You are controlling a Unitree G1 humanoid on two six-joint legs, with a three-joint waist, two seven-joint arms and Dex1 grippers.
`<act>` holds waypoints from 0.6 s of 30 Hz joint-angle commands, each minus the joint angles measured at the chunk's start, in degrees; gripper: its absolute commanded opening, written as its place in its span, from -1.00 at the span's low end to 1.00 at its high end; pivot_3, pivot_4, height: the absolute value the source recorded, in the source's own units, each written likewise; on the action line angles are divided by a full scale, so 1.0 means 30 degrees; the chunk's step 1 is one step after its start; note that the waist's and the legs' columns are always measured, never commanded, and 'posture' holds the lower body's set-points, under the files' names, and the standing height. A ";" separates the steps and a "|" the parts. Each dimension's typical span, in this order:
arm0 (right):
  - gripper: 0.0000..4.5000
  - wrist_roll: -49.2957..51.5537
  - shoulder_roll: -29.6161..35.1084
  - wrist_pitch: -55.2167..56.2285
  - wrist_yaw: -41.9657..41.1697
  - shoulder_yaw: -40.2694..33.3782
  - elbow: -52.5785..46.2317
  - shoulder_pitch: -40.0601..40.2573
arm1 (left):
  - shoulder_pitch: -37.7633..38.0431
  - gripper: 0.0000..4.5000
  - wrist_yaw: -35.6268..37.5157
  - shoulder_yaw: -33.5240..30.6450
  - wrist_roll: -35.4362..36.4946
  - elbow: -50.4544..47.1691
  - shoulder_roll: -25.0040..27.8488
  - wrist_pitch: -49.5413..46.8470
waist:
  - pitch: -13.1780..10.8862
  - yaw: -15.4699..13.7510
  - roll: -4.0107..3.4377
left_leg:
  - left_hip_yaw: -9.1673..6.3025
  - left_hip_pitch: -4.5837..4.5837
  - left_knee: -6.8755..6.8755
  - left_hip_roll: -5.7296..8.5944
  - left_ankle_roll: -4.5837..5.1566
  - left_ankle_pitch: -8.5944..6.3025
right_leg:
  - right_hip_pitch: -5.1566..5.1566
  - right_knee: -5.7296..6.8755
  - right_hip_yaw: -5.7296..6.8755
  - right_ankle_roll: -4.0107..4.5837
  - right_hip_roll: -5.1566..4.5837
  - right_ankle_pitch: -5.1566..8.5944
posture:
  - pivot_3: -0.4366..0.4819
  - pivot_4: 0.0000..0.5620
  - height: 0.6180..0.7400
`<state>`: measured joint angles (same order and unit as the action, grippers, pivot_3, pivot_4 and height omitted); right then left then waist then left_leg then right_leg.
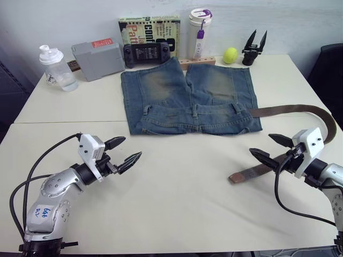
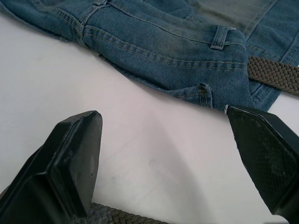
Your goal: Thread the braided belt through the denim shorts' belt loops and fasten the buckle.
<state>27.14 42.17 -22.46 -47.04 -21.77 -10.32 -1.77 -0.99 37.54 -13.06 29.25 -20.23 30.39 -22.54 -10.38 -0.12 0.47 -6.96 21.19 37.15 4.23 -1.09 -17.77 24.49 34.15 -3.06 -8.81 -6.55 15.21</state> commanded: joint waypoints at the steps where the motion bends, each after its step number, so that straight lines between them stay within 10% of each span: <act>1: 1.00 0.0069 0.0393 0.0191 -0.0256 -0.0199 0.0034 -0.0177 | -0.0205 0.97 -0.0148 -0.0482 0.0457 -0.0905 0.0073 0.0121 | 0.0000 0.0001 0.0000 | 0.0000 0.0000 0.0000 0.0000 -0.0001 0.0000 | 0.0000 0.0000 0.0000 0.0000 0.0000 0.0000 | -0.05 -0.47 0.61; 9: 1.00 -0.0217 0.2799 -0.0259 -0.2797 0.0925 0.0801 -0.0672 | -0.0572 0.97 -0.0088 -0.0189 0.0921 -0.1205 0.0165 -0.0541 | 0.0001 0.0052 -0.0001 | 0.0014 0.0000 0.0009 0.0000 -0.0001 0.0001 | 0.0001 0.0004 -0.0006 -0.0001 0.0002 0.0000 | -0.05 -0.47 0.61; 18: 1.00 -0.1654 0.9102 -0.1242 -1.1578 0.6982 0.3372 -0.6183 | -0.0635 0.97 0.0169 0.0593 0.1146 -0.1854 0.0094 -0.1068 | -0.0004 0.0077 -0.0010 | 0.0040 -0.0001 0.0022 -0.0016 -0.0003 -0.0011 | 0.0002 -0.0003 -0.0007 0.0000 0.0016 0.0000 | -0.05 -0.47 0.61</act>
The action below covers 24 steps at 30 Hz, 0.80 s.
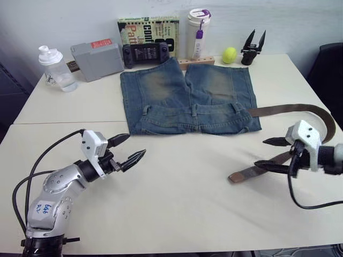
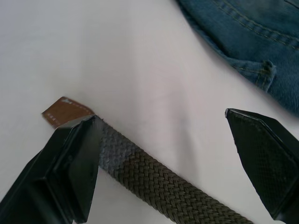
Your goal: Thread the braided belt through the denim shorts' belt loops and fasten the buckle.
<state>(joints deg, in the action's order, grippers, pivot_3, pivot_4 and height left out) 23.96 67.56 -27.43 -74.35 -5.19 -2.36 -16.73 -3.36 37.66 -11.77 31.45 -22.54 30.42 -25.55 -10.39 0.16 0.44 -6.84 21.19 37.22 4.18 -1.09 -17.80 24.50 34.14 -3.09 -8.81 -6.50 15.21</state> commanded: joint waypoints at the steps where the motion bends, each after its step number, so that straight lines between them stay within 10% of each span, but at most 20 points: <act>1: 1.00 -0.1387 0.0634 0.1009 -0.3414 0.2576 0.1271 -0.2267 | 0.0385 0.97 0.0257 0.0305 0.0453 -0.1316 0.0115 -0.0116 | 0.0000 -0.0006 0.0001 | -0.0004 0.0002 -0.0003 -0.0002 -0.0002 0.0000 | 0.0000 -0.0009 0.0005 0.0000 0.0001 0.0000 | -0.05 -0.47 0.61; 14: 1.00 -0.8257 -0.0922 0.7294 -0.6016 0.9267 0.7640 -0.7130 | 0.1916 0.97 0.1081 0.0495 0.0801 -0.3188 0.0849 -0.0575 | 0.0000 -0.0041 0.0000 | 0.0029 0.0011 0.0016 0.0009 -0.0048 0.0006 | 0.0009 -0.0020 -0.0017 -0.0003 -0.0020 -0.0001 | -0.05 -0.47 0.61; 24: -0.83 -0.8499 -0.0971 0.8831 -0.5860 0.8924 0.7740 -0.5851 | 0.1846 1.00 0.1028 0.0362 0.0838 -0.3076 0.0937 -0.0592 | 0.0002 -0.0203 0.0004 | 0.0008 0.0005 0.0025 0.0005 -0.0053 0.0007 | -0.0010 -0.0021 0.0000 -0.0001 -0.0012 -0.0001 | -0.05 -0.47 0.61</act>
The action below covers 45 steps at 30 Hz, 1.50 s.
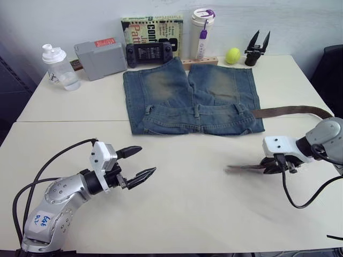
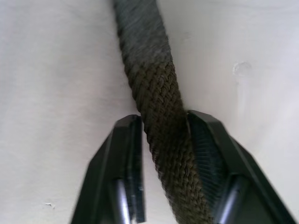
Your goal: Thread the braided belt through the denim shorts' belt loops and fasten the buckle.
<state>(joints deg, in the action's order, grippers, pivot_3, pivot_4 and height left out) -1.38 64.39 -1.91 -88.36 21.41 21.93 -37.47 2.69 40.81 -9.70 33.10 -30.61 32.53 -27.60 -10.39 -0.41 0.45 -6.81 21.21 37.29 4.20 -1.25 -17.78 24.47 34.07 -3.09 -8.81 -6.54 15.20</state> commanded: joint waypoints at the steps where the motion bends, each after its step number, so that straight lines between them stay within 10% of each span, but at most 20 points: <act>1: -0.97 0.0095 0.0064 0.0258 -0.1129 -0.0115 -0.0614 0.1267 | -0.0234 1.00 0.0017 -0.0354 0.0286 -0.0299 0.0263 0.0105 | 0.0000 -0.0023 0.0000 | -0.0001 0.0000 -0.0003 0.0000 0.0000 0.0000 | 0.0000 -0.0001 0.0002 0.0000 0.0000 0.0000 | -0.05 -0.47 0.61; 16: -0.97 0.2883 -0.2811 -0.4330 0.2776 -0.2411 -1.0644 0.2778 | -0.7903 1.00 0.5898 0.2247 0.3484 0.3882 0.1728 -0.2742 | 0.0003 0.0148 0.0008 | -0.0032 -0.0010 0.0043 0.0010 -0.0064 0.0037 | 0.0024 0.0138 0.0006 0.0034 0.0007 -0.0028 | -0.05 -0.47 0.61; 32: -0.97 0.2914 -0.3622 -0.5485 0.3388 -0.2306 -1.2093 0.2104 | -1.2022 1.00 0.9317 0.7830 -0.2044 1.0253 -0.1125 0.1249 | 0.0002 0.0145 0.0011 | -0.0025 0.0007 0.0049 0.0006 -0.0067 0.0040 | 0.0035 0.0117 0.0004 0.0033 0.0020 -0.0028 | -0.05 -0.47 0.61; 43: -1.00 0.3199 -0.3518 -0.6127 0.3424 -0.2447 -1.2696 0.2107 | -1.2101 -0.99 0.9363 0.7761 -0.2340 1.0382 -0.1987 0.1271 | 0.0001 0.0145 0.0012 | -0.0029 0.0016 0.0070 0.0006 -0.0067 0.0041 | 0.0042 0.0132 0.0005 0.0031 0.0018 -0.0029 | -0.05 -0.47 0.61; 45: -1.00 0.3242 -0.3581 -0.6345 0.3572 -0.2539 -1.2761 0.2100 | -1.2040 -0.99 0.9286 0.7791 -0.2406 1.0337 -0.2017 0.1270 | 0.0001 0.0148 0.0012 | -0.0029 0.0017 0.0073 0.0006 -0.0066 0.0041 | 0.0041 0.0134 0.0005 0.0030 0.0018 -0.0029 | -0.05 -0.47 0.61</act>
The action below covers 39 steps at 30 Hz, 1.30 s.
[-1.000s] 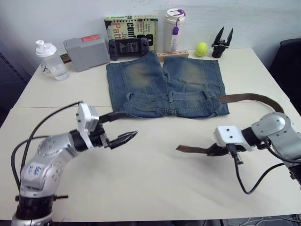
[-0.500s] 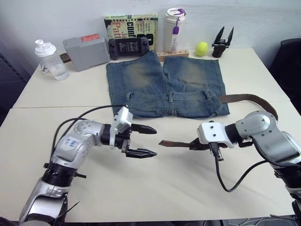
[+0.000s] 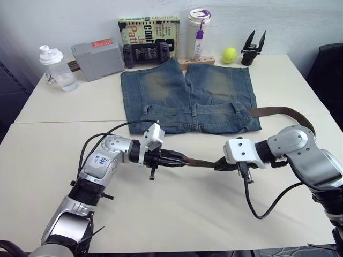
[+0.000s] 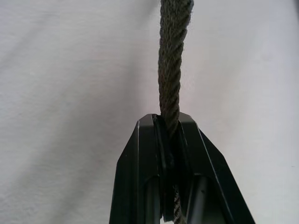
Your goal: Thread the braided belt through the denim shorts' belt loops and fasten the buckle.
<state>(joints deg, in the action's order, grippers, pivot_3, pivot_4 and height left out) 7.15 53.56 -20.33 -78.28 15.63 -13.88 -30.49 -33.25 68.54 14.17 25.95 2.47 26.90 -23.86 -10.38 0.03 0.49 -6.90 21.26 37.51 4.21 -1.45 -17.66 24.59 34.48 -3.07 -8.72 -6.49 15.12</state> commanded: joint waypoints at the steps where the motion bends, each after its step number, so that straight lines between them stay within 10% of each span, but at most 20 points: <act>1: -1.00 0.0475 -0.0034 -0.0370 0.0343 -0.0712 -0.0861 -0.0203 | -0.0026 -0.99 -0.0065 -0.0162 -0.0088 -0.0698 -0.0169 0.0051 | 0.0000 0.0001 0.0000 | 0.0000 0.0000 0.0000 0.0000 0.0000 0.0000 | 0.0000 0.0000 0.0000 0.0000 0.0000 0.0000 | -0.05 -0.47 0.61; 7: -0.02 0.1917 -0.0878 -0.2609 0.1944 -0.2146 -0.1431 -0.0056 | 0.0266 -1.00 -0.0901 -0.0562 0.0066 -0.0765 -0.0552 -0.0307 | 0.0000 0.0004 0.0000 | -0.0004 0.0000 0.0001 -0.0003 0.0000 0.0000 | 0.0002 0.0005 -0.0001 0.0000 0.0002 0.0000 | -0.05 -0.47 0.61; 12: 0.97 0.7266 -0.1601 -0.9320 0.4769 -0.9770 -0.2331 0.1471 | 0.1633 -1.00 -0.3385 -0.2292 0.2153 -0.2174 -0.1613 -0.3038 | -0.0001 -0.0149 0.0002 | -0.0066 0.0011 0.0002 -0.0001 0.0003 -0.0002 | 0.0005 0.0000 -0.0010 -0.0002 -0.0015 -0.0002 | -0.05 -0.47 0.61; 19: 0.99 1.9704 -0.6092 -1.6091 1.0352 -1.7404 -0.6589 0.7235 | 0.3331 -1.00 -0.8798 -0.6403 0.7846 -0.4716 -0.4389 -0.8452 | 0.0005 -0.0568 0.0011 | -0.0113 0.0019 -0.0004 -0.0059 0.0021 -0.0012 | 0.0001 -0.0013 0.0002 -0.0003 -0.0002 -0.0001 | -0.05 -0.47 0.61; 29: 0.99 2.4119 -1.7737 -1.1240 2.3580 -1.2178 -0.6451 0.9687 | 0.4775 -1.00 -1.2037 -0.8018 1.3022 -0.6601 -0.5027 -1.1782 | 0.0061 0.0009 0.0020 | -0.0110 -0.0069 -0.0060 -0.0114 0.0055 -0.0038 | 0.0032 0.0070 -0.0075 0.0009 0.0048 0.0005 | -0.05 -0.47 0.61; 39: 0.81 2.7218 -1.9018 -0.7365 2.5143 -1.1131 -0.5200 0.9233 | 0.4577 -1.00 -1.2727 -0.7876 1.3555 -0.6441 -0.4829 -1.1646 | 0.0062 0.0040 0.0016 | -0.0108 -0.0060 -0.0088 -0.0039 0.0003 -0.0008 | 0.0048 0.0052 -0.0076 0.0018 0.0051 0.0010 | -0.05 -0.47 0.61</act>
<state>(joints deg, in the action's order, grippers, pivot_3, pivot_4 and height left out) 86.00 -4.00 -44.35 -2.51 -18.38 -28.53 -2.99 -18.91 30.26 -9.37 65.05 -15.30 12.01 -59.42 -10.20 0.15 0.54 -7.22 21.07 37.23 4.08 -1.44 -17.68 24.74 34.64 -3.30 -8.65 -6.32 15.15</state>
